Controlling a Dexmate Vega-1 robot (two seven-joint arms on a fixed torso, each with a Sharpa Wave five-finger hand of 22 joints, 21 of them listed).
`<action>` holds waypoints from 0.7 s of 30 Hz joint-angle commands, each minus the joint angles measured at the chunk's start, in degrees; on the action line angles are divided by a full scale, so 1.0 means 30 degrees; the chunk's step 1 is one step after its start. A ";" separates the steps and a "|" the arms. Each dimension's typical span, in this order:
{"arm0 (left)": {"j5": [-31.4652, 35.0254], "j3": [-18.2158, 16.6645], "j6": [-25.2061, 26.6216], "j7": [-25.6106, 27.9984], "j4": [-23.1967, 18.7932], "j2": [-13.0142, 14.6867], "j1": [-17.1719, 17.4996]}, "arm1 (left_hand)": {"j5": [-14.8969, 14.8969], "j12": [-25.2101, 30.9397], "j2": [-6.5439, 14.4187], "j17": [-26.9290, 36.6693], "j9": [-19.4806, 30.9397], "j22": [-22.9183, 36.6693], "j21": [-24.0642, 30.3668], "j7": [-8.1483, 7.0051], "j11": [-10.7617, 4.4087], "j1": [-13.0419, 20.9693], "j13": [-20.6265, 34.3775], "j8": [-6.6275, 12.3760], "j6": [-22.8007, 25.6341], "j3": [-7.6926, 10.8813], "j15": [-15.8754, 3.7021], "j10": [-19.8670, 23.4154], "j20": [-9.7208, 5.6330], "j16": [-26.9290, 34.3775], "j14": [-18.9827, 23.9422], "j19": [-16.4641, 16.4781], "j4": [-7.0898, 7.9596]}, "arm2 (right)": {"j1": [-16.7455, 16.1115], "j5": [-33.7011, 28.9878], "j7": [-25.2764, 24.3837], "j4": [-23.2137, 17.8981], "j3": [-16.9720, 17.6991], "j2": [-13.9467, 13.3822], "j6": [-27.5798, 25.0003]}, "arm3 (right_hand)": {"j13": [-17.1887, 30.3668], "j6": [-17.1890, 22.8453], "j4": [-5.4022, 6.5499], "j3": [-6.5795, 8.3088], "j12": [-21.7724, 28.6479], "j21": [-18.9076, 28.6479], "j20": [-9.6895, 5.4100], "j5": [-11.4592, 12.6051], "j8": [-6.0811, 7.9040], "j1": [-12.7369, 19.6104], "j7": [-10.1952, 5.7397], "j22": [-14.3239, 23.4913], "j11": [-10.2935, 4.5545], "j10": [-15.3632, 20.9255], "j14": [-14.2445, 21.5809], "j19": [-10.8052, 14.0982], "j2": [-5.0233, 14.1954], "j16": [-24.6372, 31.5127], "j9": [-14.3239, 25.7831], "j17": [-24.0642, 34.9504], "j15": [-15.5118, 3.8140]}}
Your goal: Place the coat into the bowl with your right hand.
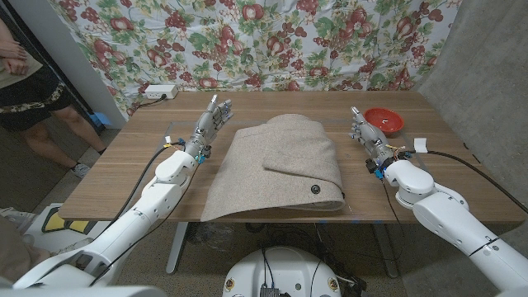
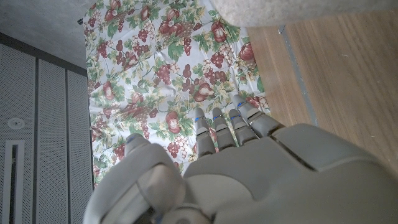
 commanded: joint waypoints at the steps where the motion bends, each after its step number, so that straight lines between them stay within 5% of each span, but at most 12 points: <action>1: 0.0080 0.0060 0.0088 0.0212 -0.0301 0.0015 0.0179 | -0.0073 -0.0039 0.0005 0.0077 0.0044 0.0060 0.0046 0.0083 -0.0051 0.0147 0.0074 -0.0105 0.0223 0.0083 -0.1637 0.0100 -0.1217 0.0069 -0.0093 -0.0085 0.0013 | -0.0624 0.0030 -0.0172 -0.0836 0.0439 -0.0412 -0.0605 | 0.0060 0.0069 -0.0165 -0.0042 0.0079 -0.0112 0.0181 0.0180 -0.0031 0.0110 0.1654 0.0017 0.0035 0.0206 0.0113 0.0005 0.0005 -0.0115 0.0078 0.0006 0.0080; 21: 0.0129 0.0104 0.0228 0.0536 -0.0629 -0.0002 0.0365 | -0.0091 -0.0046 0.0003 0.0076 0.0046 0.0059 0.0051 0.0105 -0.0042 0.0159 0.0074 -0.0152 0.0249 0.0141 -0.1648 0.0111 -0.1220 0.0078 -0.0082 -0.0082 -0.0012 | -0.1554 0.0153 0.0370 -0.2147 0.1398 -0.1631 -0.1805 | 0.0071 0.0247 -0.0319 -0.0060 0.0154 0.0039 0.0334 0.0384 0.0003 0.0362 0.1643 0.0051 0.0083 0.0710 0.0717 0.0818 0.0038 -0.0031 0.0087 0.0024 0.0018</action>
